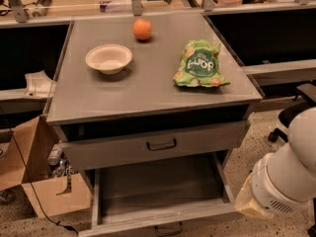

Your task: Close middle drawer

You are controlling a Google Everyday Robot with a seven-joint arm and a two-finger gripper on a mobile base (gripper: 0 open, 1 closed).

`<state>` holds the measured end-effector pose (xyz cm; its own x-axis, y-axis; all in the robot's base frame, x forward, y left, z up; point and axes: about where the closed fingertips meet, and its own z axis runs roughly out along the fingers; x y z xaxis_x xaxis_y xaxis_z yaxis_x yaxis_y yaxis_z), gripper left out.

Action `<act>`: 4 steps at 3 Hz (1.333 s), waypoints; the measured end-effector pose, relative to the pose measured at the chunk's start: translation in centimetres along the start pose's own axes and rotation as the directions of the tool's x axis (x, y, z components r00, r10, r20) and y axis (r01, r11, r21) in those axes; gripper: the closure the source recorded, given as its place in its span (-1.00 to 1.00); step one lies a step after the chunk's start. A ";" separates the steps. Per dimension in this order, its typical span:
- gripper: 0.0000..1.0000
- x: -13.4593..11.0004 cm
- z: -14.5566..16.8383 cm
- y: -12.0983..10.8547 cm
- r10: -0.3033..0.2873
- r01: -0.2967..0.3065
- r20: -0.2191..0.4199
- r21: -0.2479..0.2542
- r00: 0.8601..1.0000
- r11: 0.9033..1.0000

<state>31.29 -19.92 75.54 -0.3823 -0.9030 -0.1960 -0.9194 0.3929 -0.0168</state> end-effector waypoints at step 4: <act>1.00 2.1 10.6 3.0 0.157 -0.155 0.020 -0.062 0.987 0.986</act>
Offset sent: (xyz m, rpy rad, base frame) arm -0.0335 0.0109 -0.1210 0.0876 0.0694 -0.1650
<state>28.68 -18.81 64.66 -0.5197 -0.8267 -0.2155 -0.8529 0.5167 0.0749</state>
